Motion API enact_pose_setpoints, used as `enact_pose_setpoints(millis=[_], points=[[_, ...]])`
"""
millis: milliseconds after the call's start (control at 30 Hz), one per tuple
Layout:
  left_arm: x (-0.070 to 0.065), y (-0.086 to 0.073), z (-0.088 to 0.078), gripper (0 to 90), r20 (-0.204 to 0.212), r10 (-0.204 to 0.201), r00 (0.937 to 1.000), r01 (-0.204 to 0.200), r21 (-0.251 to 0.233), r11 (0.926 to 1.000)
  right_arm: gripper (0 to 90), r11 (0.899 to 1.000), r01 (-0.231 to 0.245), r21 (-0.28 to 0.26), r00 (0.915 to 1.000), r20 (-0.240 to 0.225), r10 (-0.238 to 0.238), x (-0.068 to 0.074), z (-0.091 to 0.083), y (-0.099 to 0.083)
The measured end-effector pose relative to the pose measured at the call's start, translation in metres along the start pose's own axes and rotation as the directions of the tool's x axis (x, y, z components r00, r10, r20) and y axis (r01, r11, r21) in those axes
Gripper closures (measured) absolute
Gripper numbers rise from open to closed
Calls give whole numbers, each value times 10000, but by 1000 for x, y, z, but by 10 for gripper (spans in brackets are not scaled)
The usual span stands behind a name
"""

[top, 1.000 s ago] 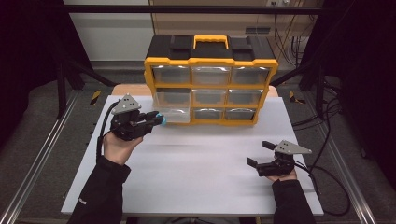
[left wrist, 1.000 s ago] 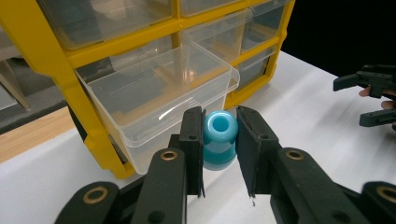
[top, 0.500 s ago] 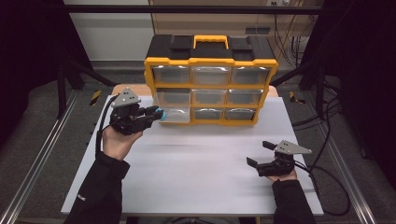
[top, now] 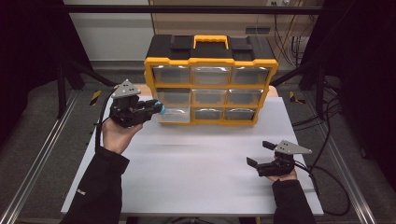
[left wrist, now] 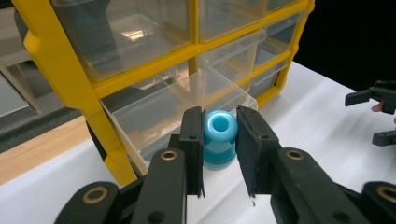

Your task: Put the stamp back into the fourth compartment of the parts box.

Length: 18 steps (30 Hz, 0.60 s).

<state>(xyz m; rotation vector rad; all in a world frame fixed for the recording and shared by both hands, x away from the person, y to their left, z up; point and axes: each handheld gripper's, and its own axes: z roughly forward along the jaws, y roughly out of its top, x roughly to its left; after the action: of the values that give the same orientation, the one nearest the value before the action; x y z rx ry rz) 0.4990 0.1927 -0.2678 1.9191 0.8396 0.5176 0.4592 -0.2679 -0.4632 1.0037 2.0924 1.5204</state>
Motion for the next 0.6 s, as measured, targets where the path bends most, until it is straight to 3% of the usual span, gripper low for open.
enact_pose_setpoints(millis=[600], points=[[10,13,7,720,-306,-157,9994,156,-44,9999,5,10000,-4,-1,10000,1,4,0,0,0]])
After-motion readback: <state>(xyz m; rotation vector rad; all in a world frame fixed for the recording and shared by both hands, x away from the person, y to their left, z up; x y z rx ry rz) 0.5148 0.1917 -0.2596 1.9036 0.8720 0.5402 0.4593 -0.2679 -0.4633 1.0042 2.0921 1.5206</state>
